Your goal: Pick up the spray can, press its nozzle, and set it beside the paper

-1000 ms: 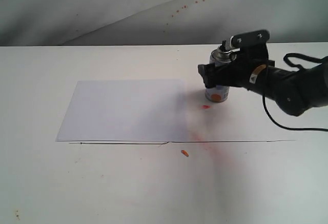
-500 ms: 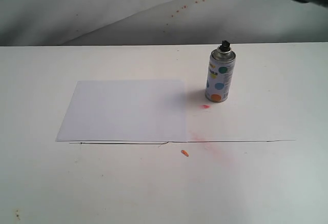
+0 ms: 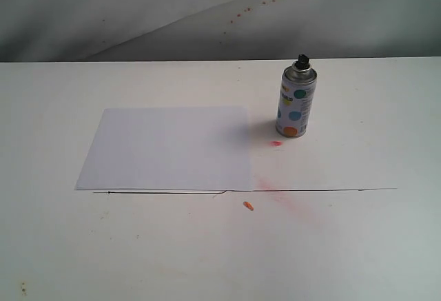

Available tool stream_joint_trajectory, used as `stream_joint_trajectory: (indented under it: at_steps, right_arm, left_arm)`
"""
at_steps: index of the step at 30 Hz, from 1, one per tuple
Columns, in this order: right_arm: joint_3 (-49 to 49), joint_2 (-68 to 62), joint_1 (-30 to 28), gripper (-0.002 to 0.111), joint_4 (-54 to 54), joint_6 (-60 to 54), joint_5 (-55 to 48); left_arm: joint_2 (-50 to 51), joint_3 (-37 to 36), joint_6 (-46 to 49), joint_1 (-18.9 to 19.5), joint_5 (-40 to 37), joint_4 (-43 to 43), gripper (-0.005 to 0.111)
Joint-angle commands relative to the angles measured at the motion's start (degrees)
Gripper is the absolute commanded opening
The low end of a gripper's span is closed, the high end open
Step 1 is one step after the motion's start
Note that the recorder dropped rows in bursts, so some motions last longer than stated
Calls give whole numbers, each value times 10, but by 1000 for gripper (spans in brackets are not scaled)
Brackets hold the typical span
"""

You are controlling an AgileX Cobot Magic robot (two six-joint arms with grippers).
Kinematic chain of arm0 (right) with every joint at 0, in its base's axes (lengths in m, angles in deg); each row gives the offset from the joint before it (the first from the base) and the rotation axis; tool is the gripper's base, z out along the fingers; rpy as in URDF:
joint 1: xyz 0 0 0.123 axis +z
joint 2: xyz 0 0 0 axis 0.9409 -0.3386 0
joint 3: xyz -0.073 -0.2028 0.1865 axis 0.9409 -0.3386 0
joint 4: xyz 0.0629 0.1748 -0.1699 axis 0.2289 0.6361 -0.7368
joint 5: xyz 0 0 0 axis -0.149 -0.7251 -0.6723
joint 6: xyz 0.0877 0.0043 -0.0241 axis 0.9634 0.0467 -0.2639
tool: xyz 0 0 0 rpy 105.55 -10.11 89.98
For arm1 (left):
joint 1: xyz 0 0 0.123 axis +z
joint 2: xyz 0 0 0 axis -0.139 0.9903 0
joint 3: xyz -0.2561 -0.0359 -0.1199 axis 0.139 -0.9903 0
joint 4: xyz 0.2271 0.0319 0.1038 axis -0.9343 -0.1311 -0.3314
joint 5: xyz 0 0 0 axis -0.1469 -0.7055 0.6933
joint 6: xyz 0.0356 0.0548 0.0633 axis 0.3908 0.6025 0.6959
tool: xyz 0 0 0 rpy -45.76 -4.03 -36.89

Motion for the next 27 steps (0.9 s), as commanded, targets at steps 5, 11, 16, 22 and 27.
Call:
stream_joint_trajectory:
  at_steps: [5,11,16,22,27]
  right_arm:
    - [2,25,1,1,-2,0,-3]
    - [2,25,1,1,-9,-21,10]
    - [-3,78,-41,1,-10,-31,-94]
    - [-105,208,-176,1,-9,-29,-136]
    - [-229,296,-240,1,-6,-25,-136]
  left_arm:
    - [-3,-4,1,1,0,-2,0]
    - [-3,-4,1,1,0,-2,0]
    - [-3,-4,1,1,0,-2,0]
    - [-3,-4,1,1,0,-2,0]
    - [-3,-4,1,1,0,-2,0]
